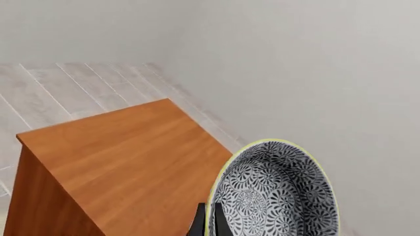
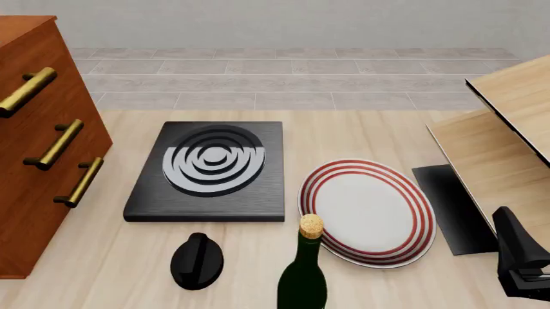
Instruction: Put the bowl on the top of the cabinet.
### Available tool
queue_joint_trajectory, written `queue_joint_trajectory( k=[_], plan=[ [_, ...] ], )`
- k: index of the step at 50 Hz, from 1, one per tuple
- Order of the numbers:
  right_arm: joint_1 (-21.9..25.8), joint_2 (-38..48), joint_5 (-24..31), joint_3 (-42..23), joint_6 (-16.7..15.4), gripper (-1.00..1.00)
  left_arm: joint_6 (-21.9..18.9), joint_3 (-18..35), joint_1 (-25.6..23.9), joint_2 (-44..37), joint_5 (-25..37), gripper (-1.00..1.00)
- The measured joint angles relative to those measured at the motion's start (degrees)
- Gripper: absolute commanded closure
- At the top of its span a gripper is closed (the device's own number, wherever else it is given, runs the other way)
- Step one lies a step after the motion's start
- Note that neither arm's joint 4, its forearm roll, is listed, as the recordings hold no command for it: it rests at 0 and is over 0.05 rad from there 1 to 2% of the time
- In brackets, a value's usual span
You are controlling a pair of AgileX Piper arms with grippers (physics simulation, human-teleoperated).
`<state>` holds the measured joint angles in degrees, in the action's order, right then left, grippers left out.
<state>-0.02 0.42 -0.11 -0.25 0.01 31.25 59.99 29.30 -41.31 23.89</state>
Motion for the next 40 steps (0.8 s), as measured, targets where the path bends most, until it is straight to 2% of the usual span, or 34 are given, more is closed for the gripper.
queue_joint_trajectory(
  k=[16, 40],
  plan=[
    [0.0, 0.0, 0.0, 0.0, 0.0, -1.00, 1.7, 0.5, 2.5, -4.1, -0.7, 1.00],
    [0.0, 0.0, 0.0, 0.0, 0.0, -1.00, 1.3, 1.2, 6.8, -9.3, -3.1, 1.00]
  ],
)
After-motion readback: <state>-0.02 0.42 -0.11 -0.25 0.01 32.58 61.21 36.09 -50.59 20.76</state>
